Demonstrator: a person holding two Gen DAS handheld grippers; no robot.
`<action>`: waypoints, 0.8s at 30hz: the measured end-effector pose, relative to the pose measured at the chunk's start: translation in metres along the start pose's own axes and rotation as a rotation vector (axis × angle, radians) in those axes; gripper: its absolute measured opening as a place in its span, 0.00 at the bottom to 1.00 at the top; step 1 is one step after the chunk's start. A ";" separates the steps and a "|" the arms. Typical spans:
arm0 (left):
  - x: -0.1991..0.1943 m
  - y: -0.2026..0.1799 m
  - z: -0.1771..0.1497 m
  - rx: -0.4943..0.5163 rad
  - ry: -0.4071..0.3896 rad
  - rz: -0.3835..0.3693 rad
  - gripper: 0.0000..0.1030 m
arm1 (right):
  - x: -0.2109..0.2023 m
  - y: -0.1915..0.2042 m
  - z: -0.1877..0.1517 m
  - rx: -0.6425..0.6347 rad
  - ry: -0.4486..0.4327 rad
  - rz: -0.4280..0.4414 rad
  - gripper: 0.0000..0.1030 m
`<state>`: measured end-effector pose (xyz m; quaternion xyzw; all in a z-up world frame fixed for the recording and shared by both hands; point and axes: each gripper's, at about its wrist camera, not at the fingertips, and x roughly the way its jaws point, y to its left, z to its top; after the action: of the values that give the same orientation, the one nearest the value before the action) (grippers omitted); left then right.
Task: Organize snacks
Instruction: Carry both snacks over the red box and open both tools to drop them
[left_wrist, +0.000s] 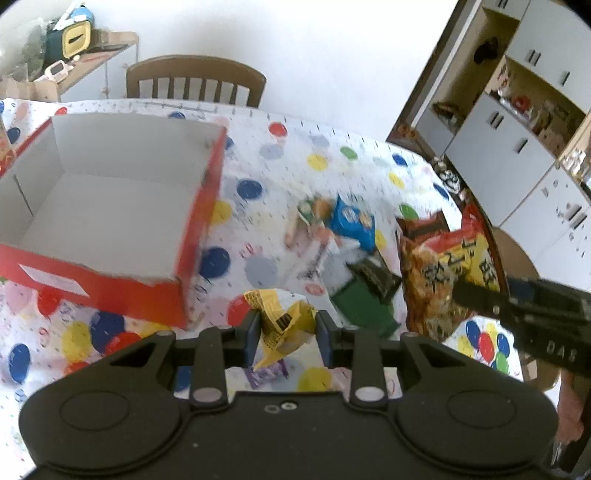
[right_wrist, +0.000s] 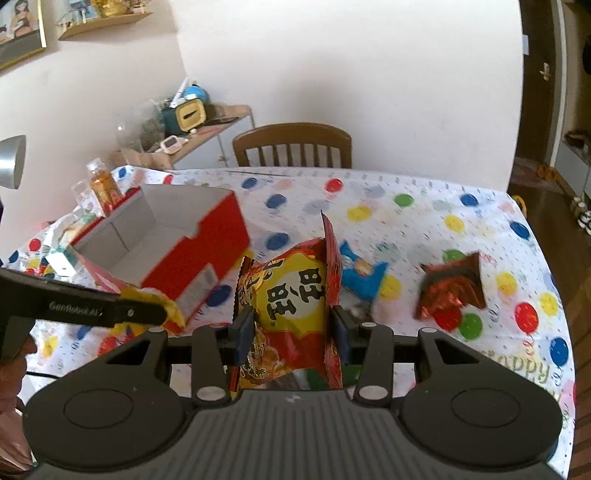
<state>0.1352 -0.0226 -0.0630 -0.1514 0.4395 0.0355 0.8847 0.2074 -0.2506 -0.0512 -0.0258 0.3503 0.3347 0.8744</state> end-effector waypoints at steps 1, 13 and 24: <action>-0.003 0.005 0.004 -0.001 -0.007 0.000 0.28 | 0.001 0.007 0.003 -0.007 -0.003 0.002 0.41; -0.029 0.065 0.043 0.027 -0.058 0.006 0.28 | 0.032 0.092 0.046 -0.070 -0.032 0.025 0.41; -0.027 0.135 0.071 0.030 -0.068 0.061 0.28 | 0.090 0.161 0.075 -0.117 -0.031 0.021 0.41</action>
<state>0.1471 0.1295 -0.0334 -0.1233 0.4141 0.0609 0.8998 0.2032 -0.0539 -0.0208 -0.0682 0.3170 0.3643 0.8730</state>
